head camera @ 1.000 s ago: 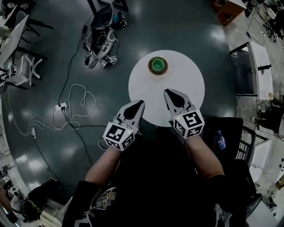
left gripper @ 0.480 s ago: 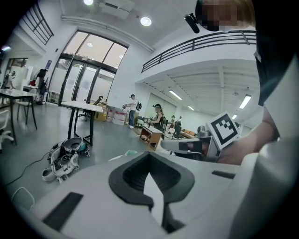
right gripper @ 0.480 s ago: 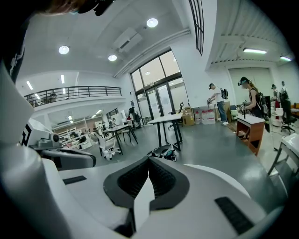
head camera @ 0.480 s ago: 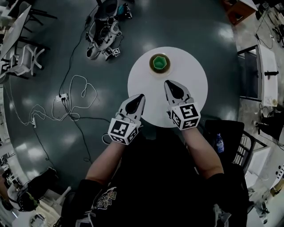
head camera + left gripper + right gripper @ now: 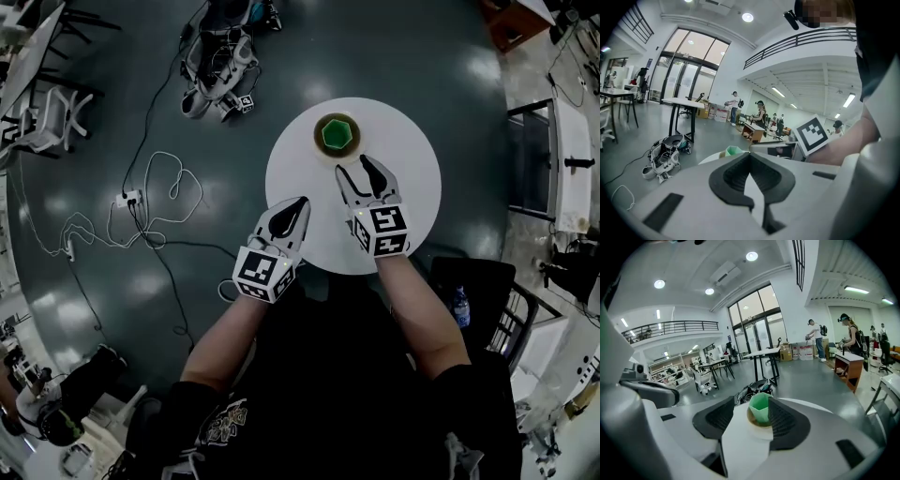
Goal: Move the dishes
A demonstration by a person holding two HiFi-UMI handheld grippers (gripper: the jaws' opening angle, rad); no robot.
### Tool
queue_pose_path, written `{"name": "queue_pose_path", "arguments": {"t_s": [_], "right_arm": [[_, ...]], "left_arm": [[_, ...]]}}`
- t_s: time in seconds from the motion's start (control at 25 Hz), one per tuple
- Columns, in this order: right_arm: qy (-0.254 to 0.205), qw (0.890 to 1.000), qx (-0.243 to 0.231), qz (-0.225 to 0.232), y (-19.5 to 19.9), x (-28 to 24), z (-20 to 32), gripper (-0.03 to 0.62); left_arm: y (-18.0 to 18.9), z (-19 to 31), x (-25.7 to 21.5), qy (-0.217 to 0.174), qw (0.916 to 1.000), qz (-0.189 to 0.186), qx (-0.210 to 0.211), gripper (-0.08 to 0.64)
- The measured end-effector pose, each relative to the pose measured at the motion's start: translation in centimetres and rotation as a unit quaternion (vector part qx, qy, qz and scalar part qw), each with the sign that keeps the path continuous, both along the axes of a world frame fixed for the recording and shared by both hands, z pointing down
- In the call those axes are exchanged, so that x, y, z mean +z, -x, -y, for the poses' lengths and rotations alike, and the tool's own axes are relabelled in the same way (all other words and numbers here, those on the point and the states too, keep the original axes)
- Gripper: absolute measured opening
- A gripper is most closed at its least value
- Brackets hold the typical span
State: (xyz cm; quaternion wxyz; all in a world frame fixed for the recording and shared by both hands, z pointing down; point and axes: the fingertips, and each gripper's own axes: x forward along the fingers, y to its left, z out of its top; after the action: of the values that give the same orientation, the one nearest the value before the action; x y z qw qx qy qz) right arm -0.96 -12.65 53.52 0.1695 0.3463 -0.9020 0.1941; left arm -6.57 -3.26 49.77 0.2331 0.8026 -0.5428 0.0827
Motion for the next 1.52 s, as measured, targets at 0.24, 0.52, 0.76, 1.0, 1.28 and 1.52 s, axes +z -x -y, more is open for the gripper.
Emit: {"name": "queue_pose_path", "arguments": {"t_s": [0.24, 0.52, 0.76, 1.0, 1.28, 1.52], "right_arm": [[0.014, 0.999, -0.003, -0.033, 1.6, 3.3, 2.5, 0.288], [0.028, 0.998, 0.01, -0.059, 3.4, 6.1, 4.5, 0.305], [0.04, 0.996, 0.038, -0.065, 3.7, 7.0, 5.7, 0.321], [0.044, 0.995, 0.046, -0.081, 4.6, 8.3, 6.2, 0.322], [0.041, 0.993, 0.058, -0.098, 4.5, 8.5, 6.6, 0.321], [0.016, 0.995, 0.05, -0.082, 4.4, 6.7, 6.7, 0.319]], "left_arm": [[0.0, 0.2, 0.9, 0.01, 1.0, 0.001, -0.001, 0.006], [0.6, -0.2, 1.4, 0.018, 0.9998, 0.002, -0.009, 0.006], [1.2, -1.1, 1.6, 0.029, 0.9995, -0.002, -0.015, 0.006], [1.8, -1.4, 1.7, 0.034, 0.9993, -0.005, -0.016, 0.006], [2.1, -1.5, 1.5, 0.035, 0.9993, -0.005, -0.01, 0.006], [1.9, -1.3, 1.0, 0.031, 0.9995, -0.003, -0.002, 0.006]]}}
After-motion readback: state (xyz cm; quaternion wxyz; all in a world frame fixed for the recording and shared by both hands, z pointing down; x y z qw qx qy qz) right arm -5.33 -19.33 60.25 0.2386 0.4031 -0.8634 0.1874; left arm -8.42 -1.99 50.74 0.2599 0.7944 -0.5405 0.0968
